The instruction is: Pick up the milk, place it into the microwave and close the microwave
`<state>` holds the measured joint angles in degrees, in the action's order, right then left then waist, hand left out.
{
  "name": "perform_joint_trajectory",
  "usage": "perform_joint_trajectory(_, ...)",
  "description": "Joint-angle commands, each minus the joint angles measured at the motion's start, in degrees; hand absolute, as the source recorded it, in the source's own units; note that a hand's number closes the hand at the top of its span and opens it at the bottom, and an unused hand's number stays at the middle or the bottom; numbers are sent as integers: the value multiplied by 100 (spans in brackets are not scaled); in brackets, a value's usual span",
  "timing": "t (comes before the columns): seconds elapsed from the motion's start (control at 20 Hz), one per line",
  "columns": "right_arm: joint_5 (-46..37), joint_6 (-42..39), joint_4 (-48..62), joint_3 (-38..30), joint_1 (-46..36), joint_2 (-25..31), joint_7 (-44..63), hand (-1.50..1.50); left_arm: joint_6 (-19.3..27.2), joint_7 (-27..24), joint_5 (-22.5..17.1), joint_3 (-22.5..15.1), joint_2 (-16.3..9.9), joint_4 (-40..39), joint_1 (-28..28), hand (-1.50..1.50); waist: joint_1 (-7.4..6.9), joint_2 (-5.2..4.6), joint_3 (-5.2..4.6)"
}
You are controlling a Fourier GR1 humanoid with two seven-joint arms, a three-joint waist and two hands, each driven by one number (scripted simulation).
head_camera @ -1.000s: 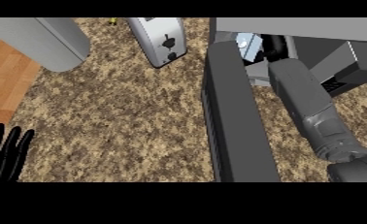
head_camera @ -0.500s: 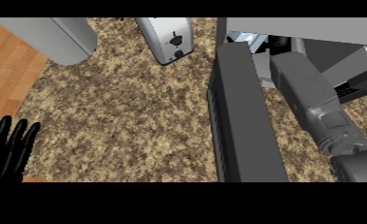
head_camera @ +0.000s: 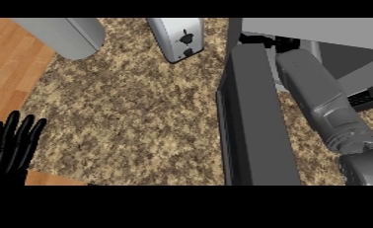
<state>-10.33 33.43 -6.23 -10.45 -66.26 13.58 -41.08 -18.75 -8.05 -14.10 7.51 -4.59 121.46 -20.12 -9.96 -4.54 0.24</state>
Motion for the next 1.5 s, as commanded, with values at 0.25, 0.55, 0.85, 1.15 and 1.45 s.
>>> perform_joint_trajectory(0.25, -106, 265, 359, 48, -152, -41, 493, -150, 7, 21, 285, -179, -25, -24, 147, -150, -207, -95, 11)
perform_joint_trajectory(0.55, 17, -549, 326, -79, -254, -251, 455, -150, 30, 66, 332, -316, 34, -106, 297, -150, -167, -71, 22)
perform_joint_trajectory(0.85, 89, -847, 360, -192, -268, -182, 561, -150, 65, -24, 587, -515, 129, -260, 352, -150, -60, -27, 12)
perform_joint_trajectory(1.15, 128, -1041, 322, -261, 30, -66, 332, -150, 208, 36, 813, -692, 252, -244, 382, -150, 90, 10, 16)
perform_joint_trajectory(1.45, 116, -1184, 283, -264, 203, 71, 161, -150, 246, 92, 972, -975, 373, -159, 338, -150, 123, 23, 19)
